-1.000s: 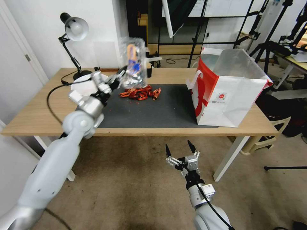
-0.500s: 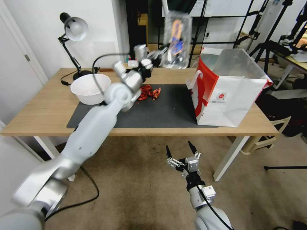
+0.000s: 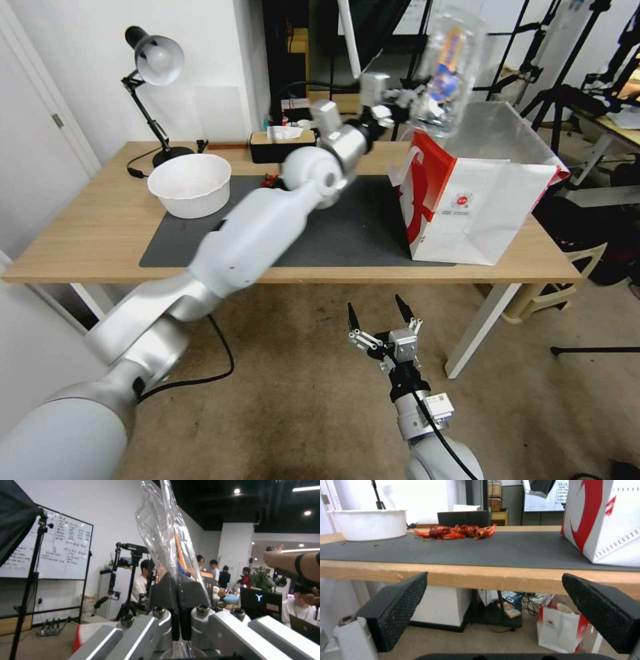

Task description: Close the takeout container lid, then place the container into the takeout bag.

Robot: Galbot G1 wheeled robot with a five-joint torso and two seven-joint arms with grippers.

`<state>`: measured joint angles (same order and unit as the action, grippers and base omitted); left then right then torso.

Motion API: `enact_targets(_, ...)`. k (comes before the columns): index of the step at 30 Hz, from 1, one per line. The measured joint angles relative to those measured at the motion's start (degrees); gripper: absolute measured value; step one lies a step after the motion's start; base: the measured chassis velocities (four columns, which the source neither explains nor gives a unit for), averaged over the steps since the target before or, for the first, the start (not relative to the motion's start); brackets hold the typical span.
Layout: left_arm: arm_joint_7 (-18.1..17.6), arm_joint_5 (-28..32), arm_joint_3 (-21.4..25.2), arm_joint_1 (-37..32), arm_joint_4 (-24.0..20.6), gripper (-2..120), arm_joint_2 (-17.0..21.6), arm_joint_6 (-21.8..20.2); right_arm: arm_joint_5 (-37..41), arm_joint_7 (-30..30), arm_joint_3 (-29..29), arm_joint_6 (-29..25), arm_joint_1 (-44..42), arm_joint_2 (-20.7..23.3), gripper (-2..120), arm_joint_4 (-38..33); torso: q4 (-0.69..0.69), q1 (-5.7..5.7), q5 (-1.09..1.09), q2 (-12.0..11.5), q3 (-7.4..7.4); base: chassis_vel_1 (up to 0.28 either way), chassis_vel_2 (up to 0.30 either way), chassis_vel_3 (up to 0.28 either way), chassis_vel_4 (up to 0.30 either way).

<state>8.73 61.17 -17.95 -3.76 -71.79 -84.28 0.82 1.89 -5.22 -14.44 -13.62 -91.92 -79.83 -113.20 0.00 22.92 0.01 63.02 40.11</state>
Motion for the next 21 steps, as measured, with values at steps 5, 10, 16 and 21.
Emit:
enact_targets(5,-0.3,-1.0,-1.1,1.4,2.4,0,-2.8,0.8,0.0,0.1,-0.2,-0.5,-0.8,-0.4,100,0.1,0.00,0.00,0.00,0.0,-0.01,0.000,0.000,0.000,0.000)
enact_targets(10,-0.2,-4.2,-4.3,2.1,4.9,0,-4.9,3.3,0.0,0.2,-0.8,-0.7,-1.0,-0.7,100,-0.1,0.01,-0.01,-0.01,0.0,-0.01,0.000,0.000,0.000,0.000)
enact_targets(16,1.1,-9.8,-7.3,2.1,6.2,5,-5.0,5.3,0.2,0.2,-1.0,-0.7,-0.9,-0.9,100,-0.2,0.01,-0.01,-0.01,0.0,-0.01,0.000,0.000,0.000,0.000)
enact_targets(21,1.6,-11.4,-7.4,1.6,7.0,23,-4.7,5.5,1.4,0.1,-0.6,0.3,-0.5,-0.9,100,-0.7,0.01,-0.01,-0.01,0.0,-0.01,0.000,0.000,0.000,0.000)
